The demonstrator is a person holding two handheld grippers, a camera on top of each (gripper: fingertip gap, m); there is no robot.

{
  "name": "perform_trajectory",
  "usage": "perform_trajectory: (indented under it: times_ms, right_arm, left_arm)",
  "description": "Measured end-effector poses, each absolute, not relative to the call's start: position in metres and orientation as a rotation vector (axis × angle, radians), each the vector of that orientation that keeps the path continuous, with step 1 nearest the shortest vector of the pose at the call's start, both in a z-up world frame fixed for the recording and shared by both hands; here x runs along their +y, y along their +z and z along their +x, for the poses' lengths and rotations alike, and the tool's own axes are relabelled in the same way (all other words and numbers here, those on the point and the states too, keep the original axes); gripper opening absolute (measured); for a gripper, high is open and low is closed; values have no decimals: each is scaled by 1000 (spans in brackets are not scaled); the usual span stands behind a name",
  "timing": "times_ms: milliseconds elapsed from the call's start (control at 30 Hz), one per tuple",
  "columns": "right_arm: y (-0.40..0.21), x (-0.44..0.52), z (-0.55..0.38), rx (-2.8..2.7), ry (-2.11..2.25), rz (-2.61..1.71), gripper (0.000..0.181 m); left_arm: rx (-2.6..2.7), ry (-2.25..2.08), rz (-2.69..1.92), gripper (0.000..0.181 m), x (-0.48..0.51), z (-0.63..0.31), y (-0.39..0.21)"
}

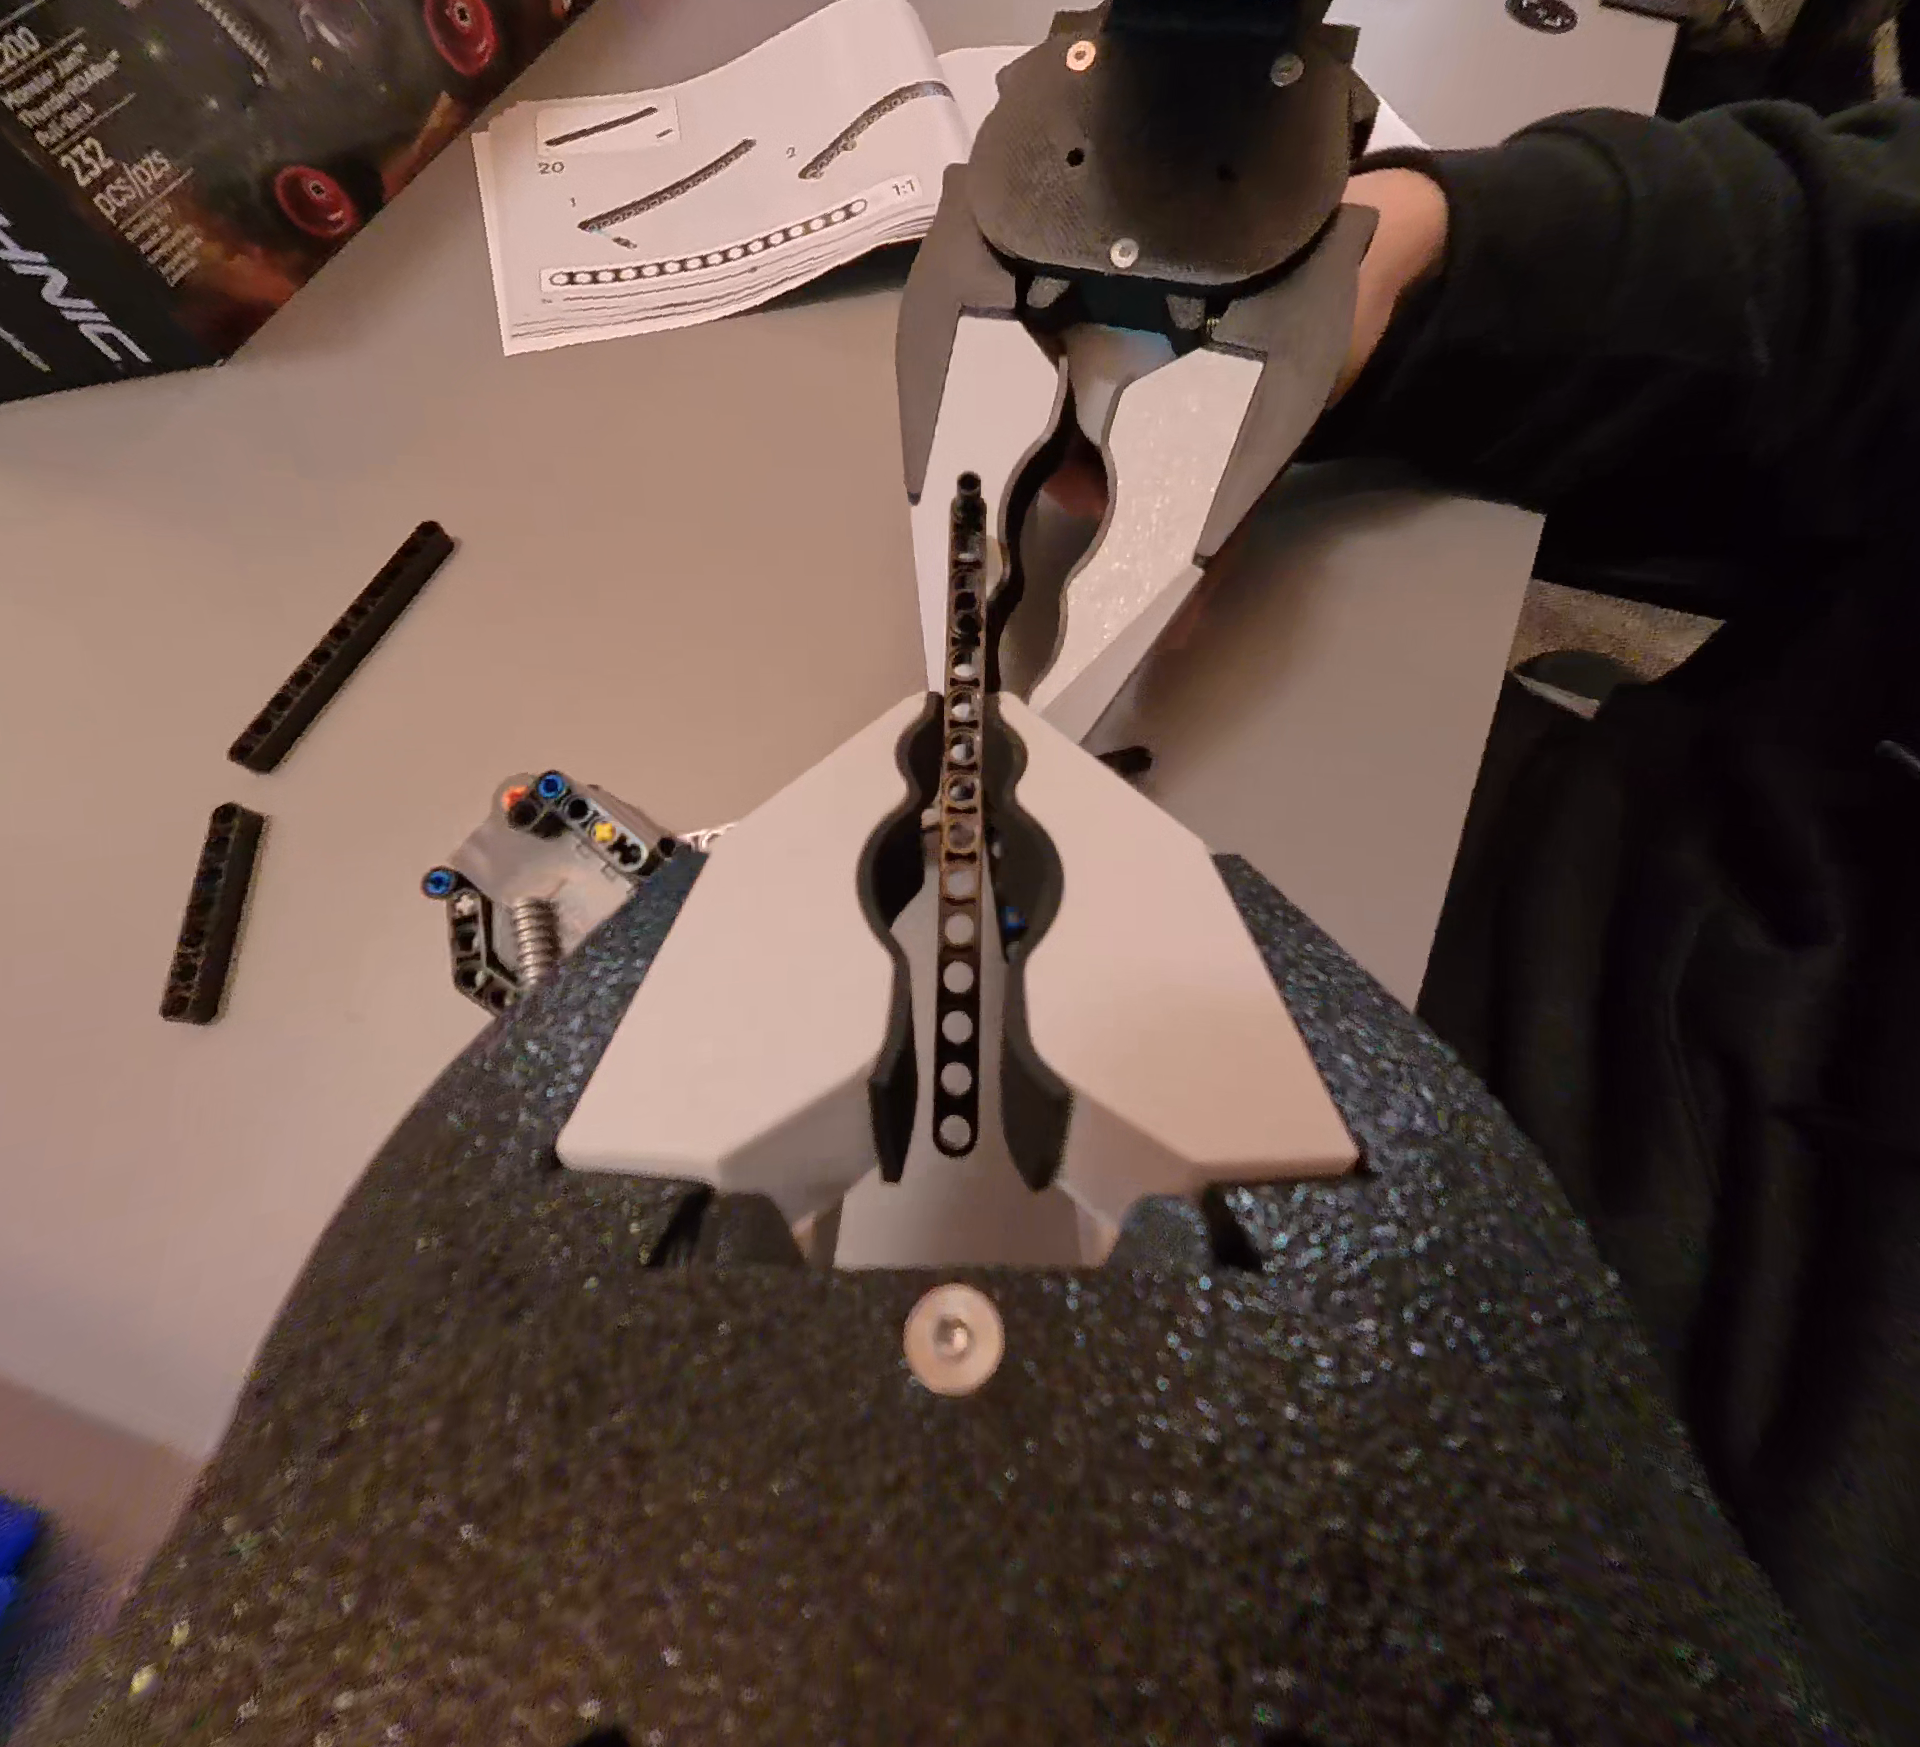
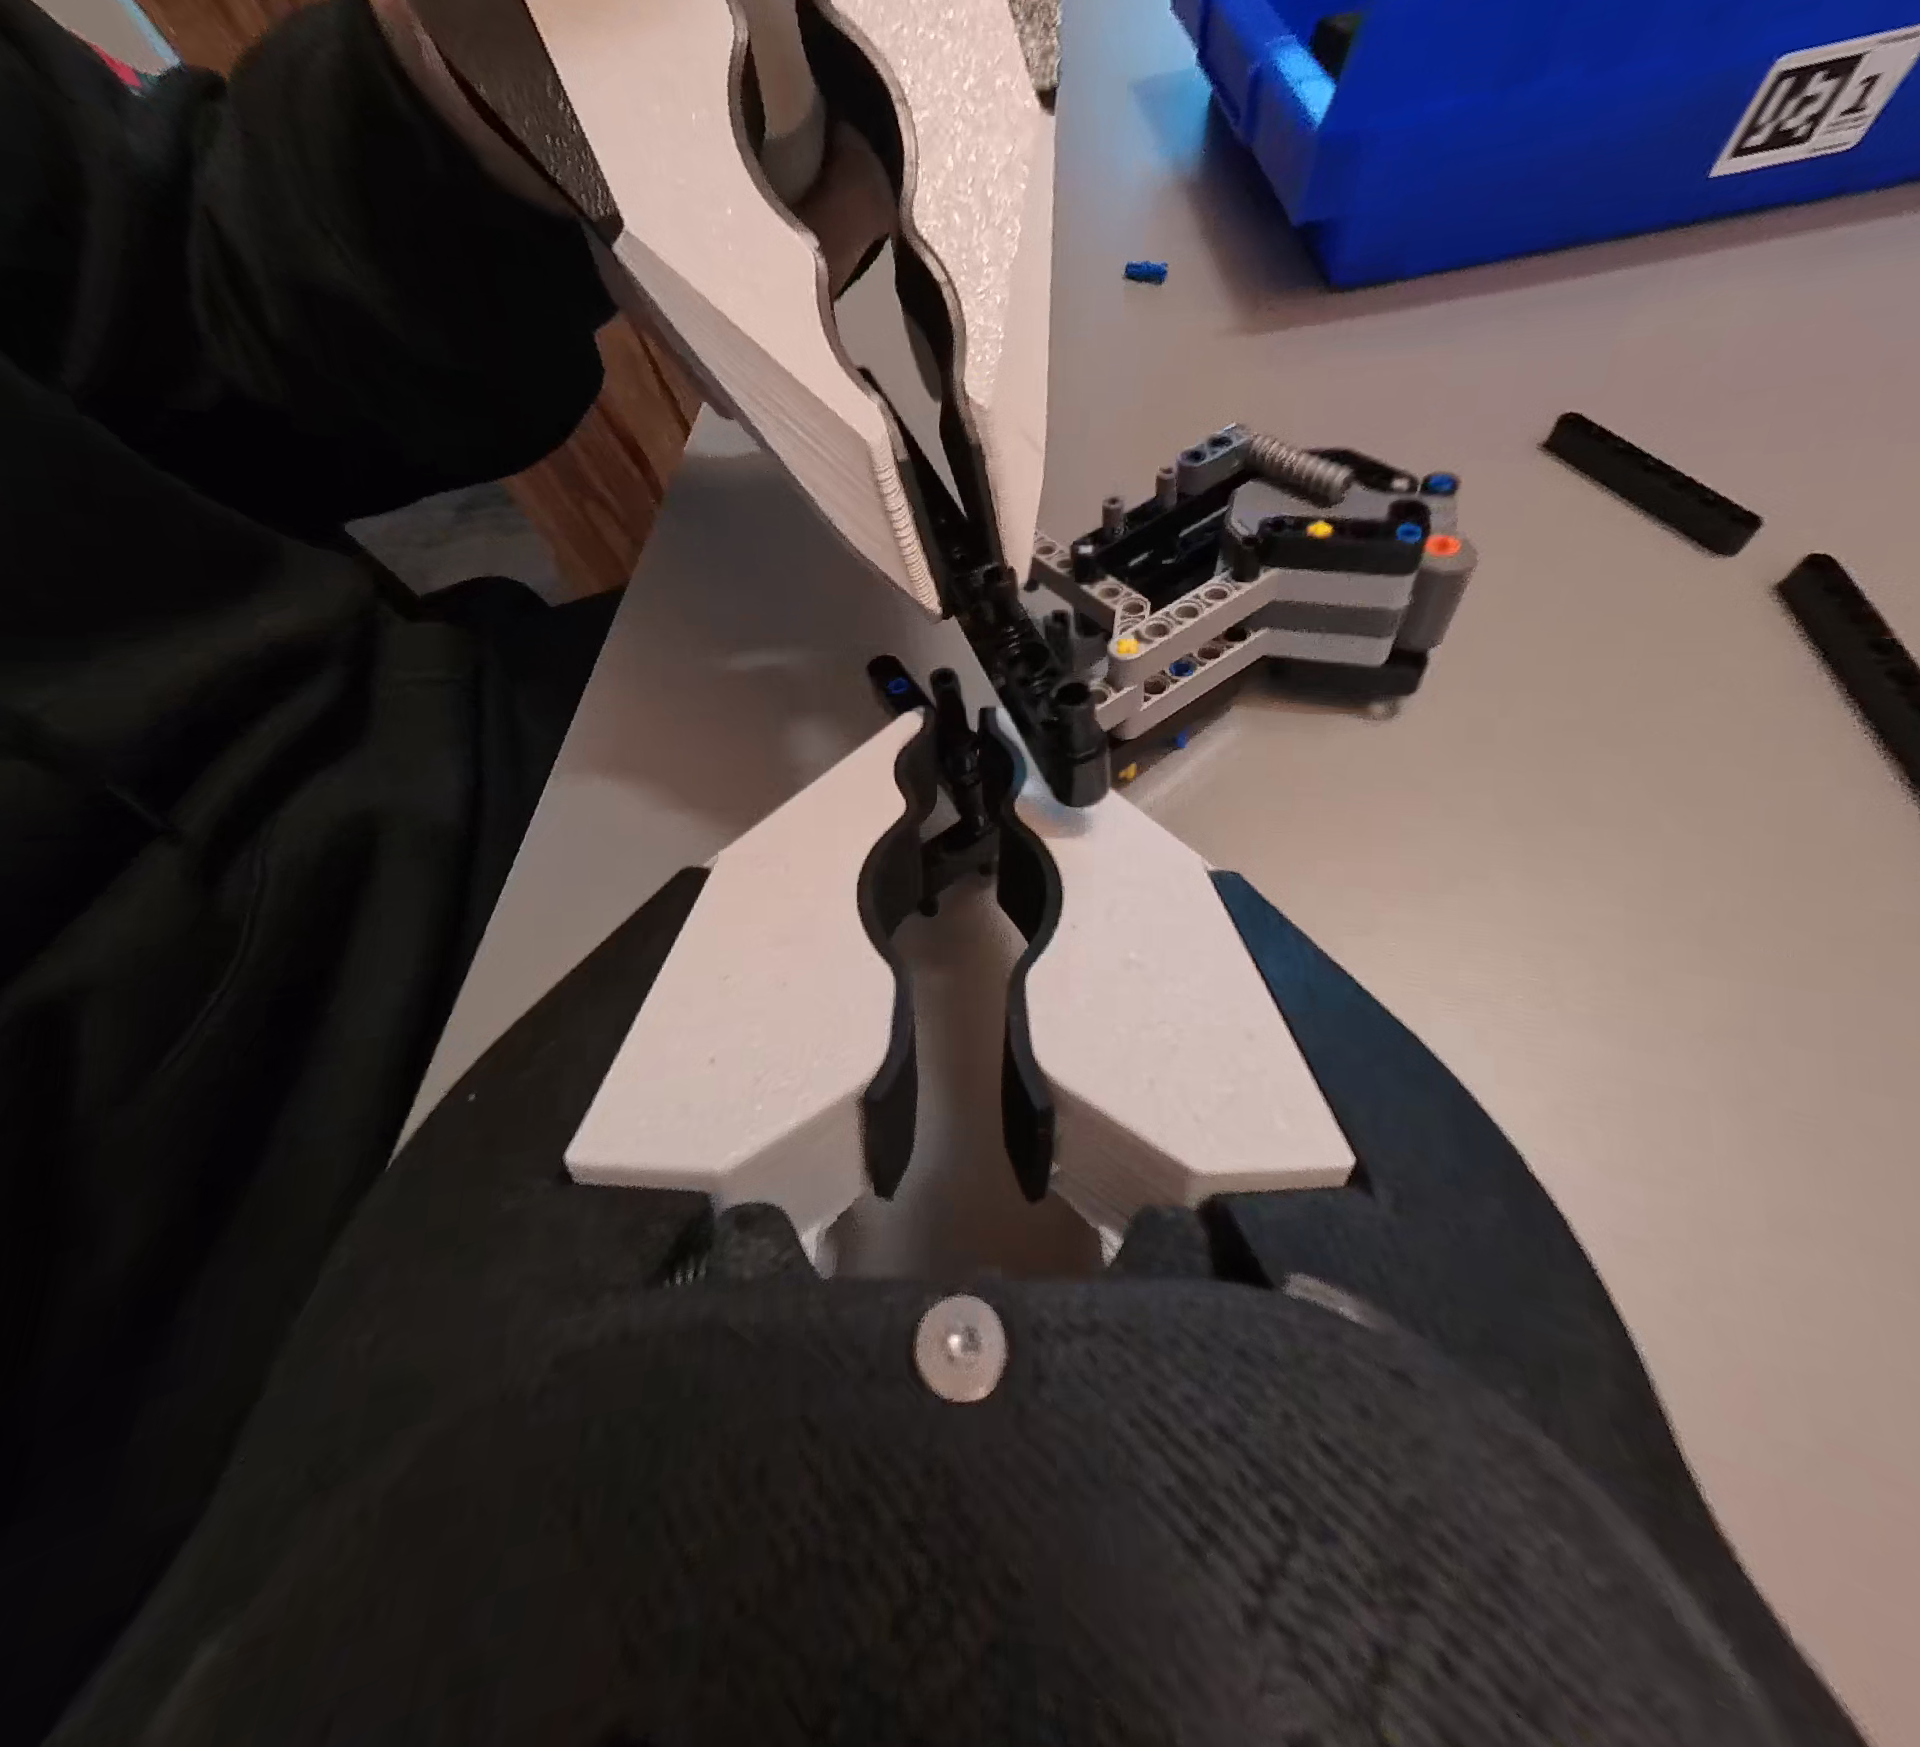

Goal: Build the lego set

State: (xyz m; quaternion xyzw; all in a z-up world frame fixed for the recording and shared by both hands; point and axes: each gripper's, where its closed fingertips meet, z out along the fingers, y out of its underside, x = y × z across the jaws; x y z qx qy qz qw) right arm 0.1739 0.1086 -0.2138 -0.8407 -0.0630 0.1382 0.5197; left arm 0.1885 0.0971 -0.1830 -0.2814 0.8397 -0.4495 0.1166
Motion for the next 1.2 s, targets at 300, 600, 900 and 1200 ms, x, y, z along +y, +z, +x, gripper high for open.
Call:
perform_trajectory:
  times_ms: [300, 600, 900, 1200]
  right_arm:
    - [-220, 110, 172, -165, 318, -2056, 4]
    - [-220, 110, 171, -173, 316, -2057, 4]
    - [-221, 110, 171, -179, 305, -2057, 4]
    - [-221, 110, 172, -177, 303, -2058, 4]
  left_arm:
    - [2422, -1290, -934, 5, 96, 180, -191]
    - [2191, -1343, -971, 5, 96, 181, -195]
    - [2145, -1349, -983, 5, 95, 179, -201]
    - [2131, -1387, -1006, 5, 95, 179, -202]
